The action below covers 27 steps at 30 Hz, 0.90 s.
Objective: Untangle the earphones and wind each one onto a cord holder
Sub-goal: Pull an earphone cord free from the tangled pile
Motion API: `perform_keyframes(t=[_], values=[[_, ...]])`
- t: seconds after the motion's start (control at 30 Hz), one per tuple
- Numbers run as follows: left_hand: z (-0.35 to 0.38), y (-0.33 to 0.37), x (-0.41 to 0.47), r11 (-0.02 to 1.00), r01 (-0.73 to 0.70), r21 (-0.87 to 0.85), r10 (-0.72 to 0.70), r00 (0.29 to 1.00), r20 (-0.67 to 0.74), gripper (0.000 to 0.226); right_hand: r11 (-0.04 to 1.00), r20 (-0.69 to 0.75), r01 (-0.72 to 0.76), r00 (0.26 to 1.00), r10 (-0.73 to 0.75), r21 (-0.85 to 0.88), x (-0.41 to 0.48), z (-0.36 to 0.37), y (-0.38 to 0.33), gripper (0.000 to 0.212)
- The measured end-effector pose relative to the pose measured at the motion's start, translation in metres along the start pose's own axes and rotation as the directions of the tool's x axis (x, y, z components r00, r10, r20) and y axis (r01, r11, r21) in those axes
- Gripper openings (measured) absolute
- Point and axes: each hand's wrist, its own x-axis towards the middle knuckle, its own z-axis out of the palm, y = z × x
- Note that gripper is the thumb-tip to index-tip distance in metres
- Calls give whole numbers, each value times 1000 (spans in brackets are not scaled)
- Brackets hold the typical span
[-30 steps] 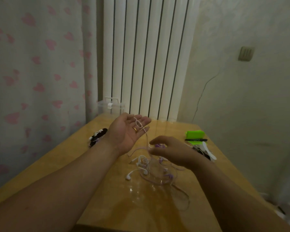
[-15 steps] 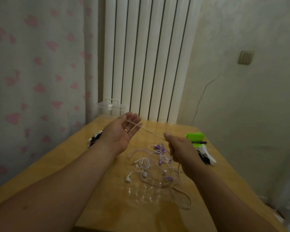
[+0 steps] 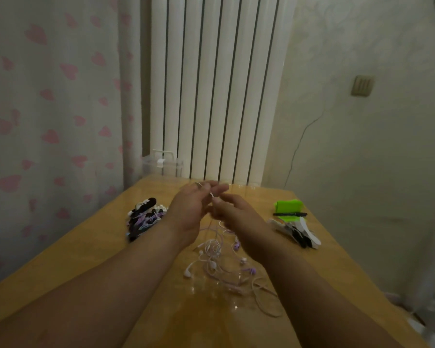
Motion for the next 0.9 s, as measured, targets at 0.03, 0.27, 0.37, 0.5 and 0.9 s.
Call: perform_keyframes(t=[0.03,0.27,0.37,0.5,0.9], values=[[4,-4,0,999,-1,36,2,1000,-6,30,999,-5,-13,1000,13,50,4,6,-3,52],[-4,-22,6,997,52,55,-51,998,-26,28,994,-66,81,994,-86,-69,4,4,-4,18],[-7,-21,0,979,171,108,-163,984,-73,30,994,-169,19,985,-37,-111,7,-4,-10,19],[-19,-19,-4,921,62,384,61,952,-300,39,914,-122,161,968,-221,-373,12,-20,-22,24],[-30,-6,14,909,24,416,-164,938,306,31,922,60,198,980,-189,-331,39,-57,-10,20]])
